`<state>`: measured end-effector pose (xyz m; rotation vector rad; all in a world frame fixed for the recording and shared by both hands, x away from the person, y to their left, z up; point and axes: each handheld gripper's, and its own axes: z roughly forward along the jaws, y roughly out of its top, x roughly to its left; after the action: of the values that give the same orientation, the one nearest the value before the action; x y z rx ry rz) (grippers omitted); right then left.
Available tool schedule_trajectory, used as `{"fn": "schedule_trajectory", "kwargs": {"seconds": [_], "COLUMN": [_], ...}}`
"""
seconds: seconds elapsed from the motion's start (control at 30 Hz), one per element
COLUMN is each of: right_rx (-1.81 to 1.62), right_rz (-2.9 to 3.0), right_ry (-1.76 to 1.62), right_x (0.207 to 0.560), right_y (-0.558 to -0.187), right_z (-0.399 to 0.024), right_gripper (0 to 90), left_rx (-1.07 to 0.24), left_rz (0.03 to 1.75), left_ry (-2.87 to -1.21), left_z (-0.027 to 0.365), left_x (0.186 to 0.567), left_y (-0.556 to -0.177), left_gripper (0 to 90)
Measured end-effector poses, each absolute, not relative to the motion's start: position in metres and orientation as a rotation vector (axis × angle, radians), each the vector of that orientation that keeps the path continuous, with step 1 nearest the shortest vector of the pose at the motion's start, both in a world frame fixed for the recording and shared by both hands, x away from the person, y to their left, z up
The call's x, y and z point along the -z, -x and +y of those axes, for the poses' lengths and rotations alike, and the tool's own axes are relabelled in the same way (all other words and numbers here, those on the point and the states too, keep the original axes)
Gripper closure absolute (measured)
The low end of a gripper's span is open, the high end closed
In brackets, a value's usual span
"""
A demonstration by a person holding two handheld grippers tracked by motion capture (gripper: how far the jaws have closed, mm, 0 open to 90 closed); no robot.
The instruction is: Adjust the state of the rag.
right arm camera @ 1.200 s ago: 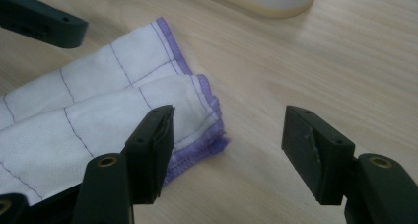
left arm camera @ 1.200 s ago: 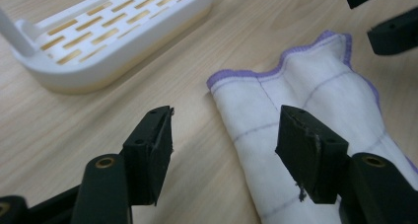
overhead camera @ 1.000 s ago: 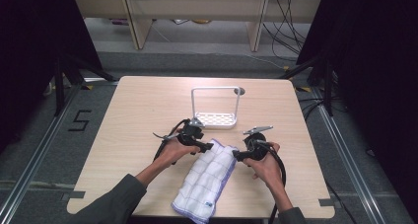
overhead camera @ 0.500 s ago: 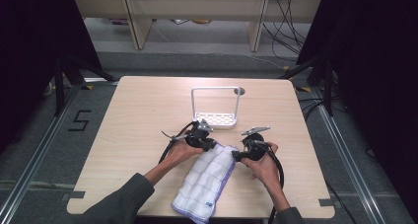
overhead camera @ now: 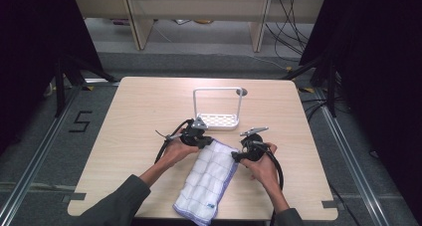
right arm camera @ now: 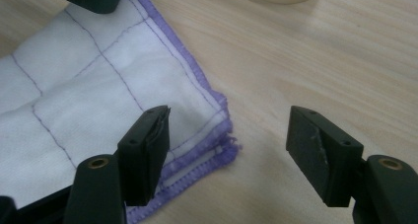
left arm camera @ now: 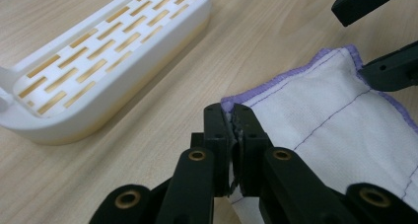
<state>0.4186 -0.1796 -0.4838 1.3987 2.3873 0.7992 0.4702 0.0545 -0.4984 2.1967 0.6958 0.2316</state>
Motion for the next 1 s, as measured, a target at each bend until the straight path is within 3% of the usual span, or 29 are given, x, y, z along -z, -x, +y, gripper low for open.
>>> {"fn": "schedule_trajectory", "kwargs": {"seconds": [0.2, 0.3, 0.4, 0.53, 0.7, 0.8, 1.0], "right_rx": [-0.769, -0.795, -0.815, -0.812, -0.849, -0.866, -0.879], "right_rz": [2.395, 2.382, 2.376, 2.416, 2.444, 2.446, 2.451], "right_ry": [-1.395, -1.397, -1.402, -1.388, -1.349, -1.311, -1.265], "right_x": [0.487, 0.483, 0.481, 0.486, 0.486, 0.478, 0.462], "right_y": [-0.419, -0.418, -0.418, -0.421, -0.423, -0.418, -0.405], "right_z": [-0.178, -0.179, -0.179, -0.175, -0.176, -0.177, -0.182], "right_gripper": [34.4, 35.5, 38.5, 53.3, 81.6, 86.1, 86.7], "left_rx": [-0.224, -0.168, -0.183, -0.183, -0.177, -0.176, -0.173], "left_rz": [0.698, 0.748, 0.780, 0.807, 0.825, 0.821, 0.825], "left_ry": [-2.197, -2.174, -2.163, -2.152, -2.163, -2.169, -2.169], "left_z": [0.055, 0.055, 0.056, 0.061, 0.063, 0.064, 0.063], "left_x": [0.500, 0.503, 0.503, 0.500, 0.500, 0.500, 0.498], "left_y": [-0.471, -0.474, -0.474, -0.477, -0.478, -0.478, -0.476], "left_gripper": [83.1, 61.3, 49.2, 44.3, 40.6, 40.2, 40.0]}}
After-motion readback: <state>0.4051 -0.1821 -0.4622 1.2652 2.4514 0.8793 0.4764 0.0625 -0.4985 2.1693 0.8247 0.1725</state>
